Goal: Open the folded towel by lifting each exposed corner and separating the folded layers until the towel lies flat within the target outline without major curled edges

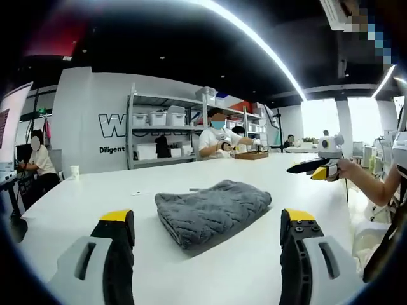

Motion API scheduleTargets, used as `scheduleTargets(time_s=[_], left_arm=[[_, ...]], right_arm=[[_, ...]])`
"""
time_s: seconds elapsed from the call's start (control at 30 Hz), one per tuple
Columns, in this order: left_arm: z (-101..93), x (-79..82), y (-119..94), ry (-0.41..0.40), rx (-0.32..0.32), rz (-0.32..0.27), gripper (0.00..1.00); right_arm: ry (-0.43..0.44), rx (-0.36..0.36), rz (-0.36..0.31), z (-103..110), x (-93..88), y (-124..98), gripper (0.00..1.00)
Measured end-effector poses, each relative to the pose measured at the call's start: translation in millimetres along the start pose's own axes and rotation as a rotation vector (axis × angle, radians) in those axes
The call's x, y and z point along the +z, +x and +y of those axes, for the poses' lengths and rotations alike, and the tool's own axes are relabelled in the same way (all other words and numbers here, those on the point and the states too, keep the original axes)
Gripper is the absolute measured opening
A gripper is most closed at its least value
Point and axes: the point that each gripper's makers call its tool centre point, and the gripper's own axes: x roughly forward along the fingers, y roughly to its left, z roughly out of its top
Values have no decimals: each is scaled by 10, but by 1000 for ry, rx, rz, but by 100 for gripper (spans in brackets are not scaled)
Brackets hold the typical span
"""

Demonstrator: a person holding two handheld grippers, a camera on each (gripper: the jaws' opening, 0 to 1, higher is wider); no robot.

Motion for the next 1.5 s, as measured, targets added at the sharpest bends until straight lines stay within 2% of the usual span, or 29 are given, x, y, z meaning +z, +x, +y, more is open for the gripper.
scheduleTargets(time_s=[0.23,0.37,0.47,0.6,0.73,1.13,1.33,1.5], left_arm=[[70,19,131,-11,-10,1,93],[166,80,168,37,29,-19,88],[275,93,213,10,60,-5,90],[311,128,247,3,54,-10,91],[293,158,270,-9,52,-12,91],[394,162,414,-33,55,-17,90],[472,122,508,-49,70,-14,90],[477,174,677,-68,58,-32,90]], right_arm=[[-13,52,17,44,21,127,56],[-4,63,-12,25,129,234,56],[-10,67,-24,6,200,323,56],[-15,77,-19,-4,230,404,56],[-27,17,-28,-184,267,418,54],[-12,-15,-31,-434,322,504,55],[-3,-22,-15,-516,255,629,55],[26,-50,-1,-631,167,746,54]])
